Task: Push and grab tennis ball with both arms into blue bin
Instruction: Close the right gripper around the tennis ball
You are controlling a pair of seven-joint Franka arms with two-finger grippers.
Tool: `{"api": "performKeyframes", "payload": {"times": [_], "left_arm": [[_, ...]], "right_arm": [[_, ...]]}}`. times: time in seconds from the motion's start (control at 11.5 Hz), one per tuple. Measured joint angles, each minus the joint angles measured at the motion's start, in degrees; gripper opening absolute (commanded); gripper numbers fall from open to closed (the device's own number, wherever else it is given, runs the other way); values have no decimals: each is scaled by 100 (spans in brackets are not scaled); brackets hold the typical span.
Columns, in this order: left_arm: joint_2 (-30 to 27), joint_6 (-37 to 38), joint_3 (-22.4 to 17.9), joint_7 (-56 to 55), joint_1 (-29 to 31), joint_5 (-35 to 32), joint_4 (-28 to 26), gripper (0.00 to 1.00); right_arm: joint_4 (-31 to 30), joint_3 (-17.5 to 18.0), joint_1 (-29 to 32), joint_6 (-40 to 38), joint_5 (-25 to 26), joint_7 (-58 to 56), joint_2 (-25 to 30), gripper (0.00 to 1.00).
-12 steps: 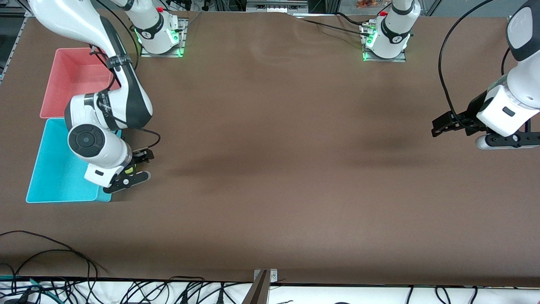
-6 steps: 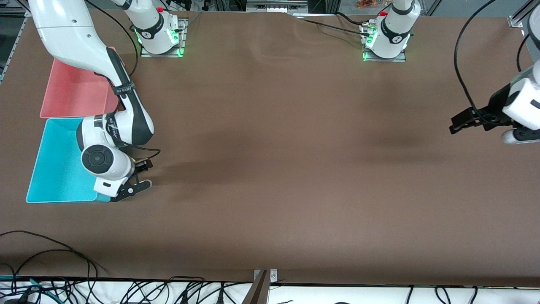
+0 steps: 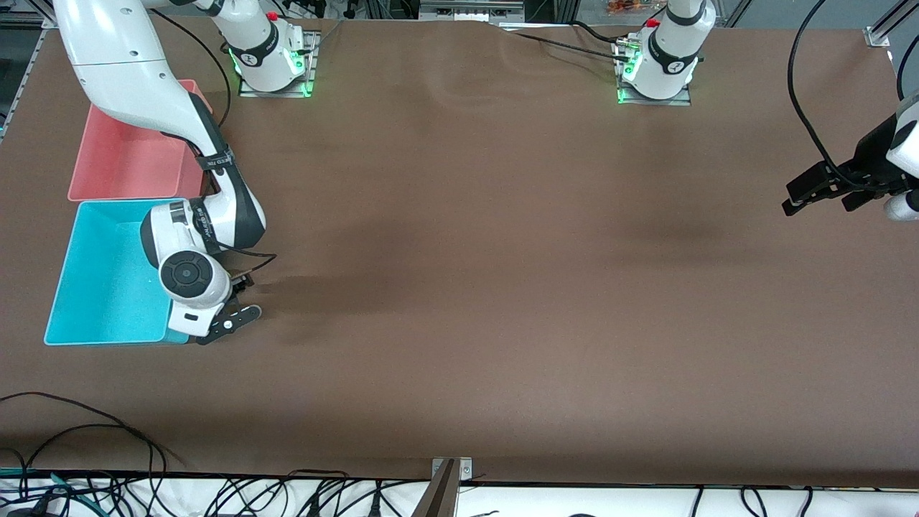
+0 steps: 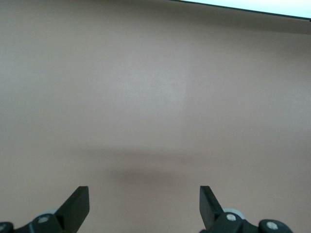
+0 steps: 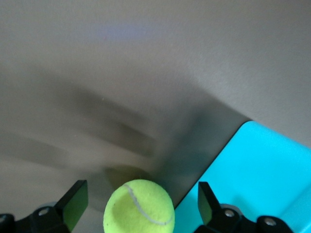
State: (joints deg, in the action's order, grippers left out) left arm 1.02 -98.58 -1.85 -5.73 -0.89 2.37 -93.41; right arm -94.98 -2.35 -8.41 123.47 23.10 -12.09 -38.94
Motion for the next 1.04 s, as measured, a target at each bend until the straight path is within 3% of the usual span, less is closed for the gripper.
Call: {"api": "performKeyframes", "payload": {"times": [0.52,0.61,0.78,0.87,1.04], "left_arm": [[2,0,-13,0,4,-107,-39,100],[2,4,-14,0,5,-109,-42,100],[2,16,-12,0,4,-109,-44,100],[2,19,-11,0,4,-109,-44,100],[2,27,-13,0,5,-110,-45,100]], "right_arm": [[-101,-3,3,-639,21,-36,-50,98],[-155,-4,3,-675,22,-36,-52,83],[-184,-4,3,-664,33,-36,-54,41],[-183,-4,4,-662,37,-36,-54,29],[-199,-8,14,-673,39,-36,-56,27]]}}
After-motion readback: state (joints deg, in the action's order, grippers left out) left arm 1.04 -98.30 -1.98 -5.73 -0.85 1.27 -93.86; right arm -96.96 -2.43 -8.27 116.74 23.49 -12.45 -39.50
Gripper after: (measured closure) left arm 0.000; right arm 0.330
